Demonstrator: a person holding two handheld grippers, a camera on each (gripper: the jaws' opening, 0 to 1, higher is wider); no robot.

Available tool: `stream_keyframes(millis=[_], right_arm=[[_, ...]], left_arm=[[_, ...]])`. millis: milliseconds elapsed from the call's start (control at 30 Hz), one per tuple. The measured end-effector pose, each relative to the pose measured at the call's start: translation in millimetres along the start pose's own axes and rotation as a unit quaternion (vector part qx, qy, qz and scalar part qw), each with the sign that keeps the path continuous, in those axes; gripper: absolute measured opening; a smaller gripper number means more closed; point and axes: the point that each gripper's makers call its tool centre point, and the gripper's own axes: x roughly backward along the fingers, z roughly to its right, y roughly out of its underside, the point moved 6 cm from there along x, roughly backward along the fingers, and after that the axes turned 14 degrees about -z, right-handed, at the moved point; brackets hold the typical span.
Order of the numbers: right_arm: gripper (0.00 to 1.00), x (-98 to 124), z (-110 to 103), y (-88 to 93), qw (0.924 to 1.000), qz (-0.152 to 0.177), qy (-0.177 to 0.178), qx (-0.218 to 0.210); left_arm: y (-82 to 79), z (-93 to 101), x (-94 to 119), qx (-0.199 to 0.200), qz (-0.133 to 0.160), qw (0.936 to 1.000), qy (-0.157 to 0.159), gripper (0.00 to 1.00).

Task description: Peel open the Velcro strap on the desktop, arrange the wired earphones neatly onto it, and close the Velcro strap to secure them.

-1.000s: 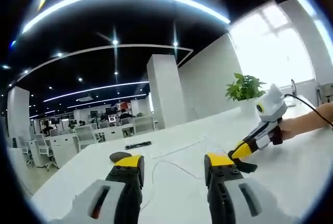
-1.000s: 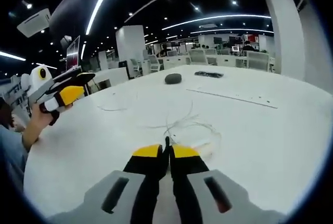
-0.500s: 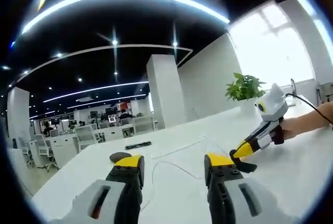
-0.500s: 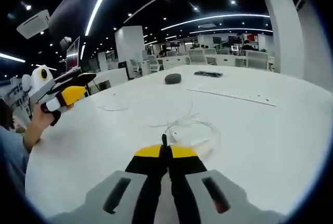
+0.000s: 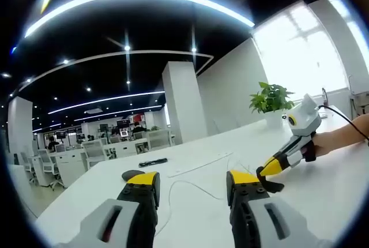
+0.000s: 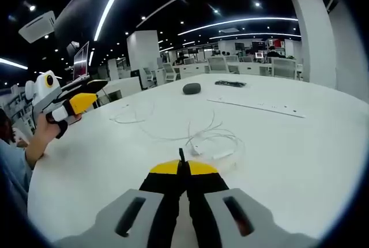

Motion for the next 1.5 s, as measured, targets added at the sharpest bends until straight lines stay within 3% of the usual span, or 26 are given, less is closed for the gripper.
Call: stream_keyframes(millis=[800, 1500], right_arm=[[0.03, 7.5, -9.7, 9.1, 0.9991, 0.011, 0.009, 0.039], [0.03, 13.5, -21.8, 19.2, 0.9975, 0.005, 0.004, 0.071]], left_arm=[[2.8, -10.6, -3.5, 0.008, -0.008, 0.9998, -0.018, 0.49], [5.3, -4.6, -5.4, 0.006, -0.012, 0.9999, -0.008, 0.49]])
